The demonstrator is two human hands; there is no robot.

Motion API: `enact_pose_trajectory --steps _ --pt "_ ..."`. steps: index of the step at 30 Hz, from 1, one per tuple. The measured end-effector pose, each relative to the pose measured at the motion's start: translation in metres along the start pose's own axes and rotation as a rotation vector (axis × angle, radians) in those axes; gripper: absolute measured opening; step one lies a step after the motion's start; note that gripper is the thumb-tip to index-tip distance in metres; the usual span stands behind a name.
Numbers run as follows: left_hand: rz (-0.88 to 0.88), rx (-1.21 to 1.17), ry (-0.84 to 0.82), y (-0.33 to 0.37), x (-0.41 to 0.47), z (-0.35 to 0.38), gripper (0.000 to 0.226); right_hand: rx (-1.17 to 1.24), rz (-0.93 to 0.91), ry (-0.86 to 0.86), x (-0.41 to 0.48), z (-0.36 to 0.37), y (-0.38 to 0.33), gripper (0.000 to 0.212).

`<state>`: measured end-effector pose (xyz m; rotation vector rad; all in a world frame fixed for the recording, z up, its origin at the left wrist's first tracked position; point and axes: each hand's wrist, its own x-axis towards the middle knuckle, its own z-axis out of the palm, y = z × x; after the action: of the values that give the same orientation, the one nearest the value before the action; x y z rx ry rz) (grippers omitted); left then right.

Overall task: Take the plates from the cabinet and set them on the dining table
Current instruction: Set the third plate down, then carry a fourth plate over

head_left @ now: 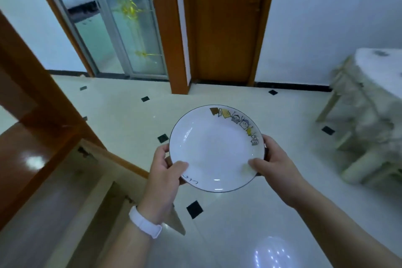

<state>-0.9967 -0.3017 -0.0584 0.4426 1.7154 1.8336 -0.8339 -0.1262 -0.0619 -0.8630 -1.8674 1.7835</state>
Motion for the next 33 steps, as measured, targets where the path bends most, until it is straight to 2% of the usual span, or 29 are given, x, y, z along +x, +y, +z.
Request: enact_pose_trajectory --steps 10,17,27,33 --pt "0.005 0.048 -0.33 -0.013 0.011 0.238 0.039 0.064 -0.001 0.312 -0.034 -0.223 0.02 0.053" --pt "-0.025 0.047 -0.561 -0.028 0.001 0.391 0.041 0.089 -0.005 0.532 -0.08 -0.354 0.031 0.054" --pt "-0.069 0.131 -0.842 -0.047 -0.003 0.548 0.044 0.175 0.02 0.863 -0.135 -0.455 0.059 0.055" --pt "-0.108 0.149 -0.972 -0.07 0.015 0.625 0.045 0.152 0.079 1.009 -0.129 -0.508 0.073 0.06"
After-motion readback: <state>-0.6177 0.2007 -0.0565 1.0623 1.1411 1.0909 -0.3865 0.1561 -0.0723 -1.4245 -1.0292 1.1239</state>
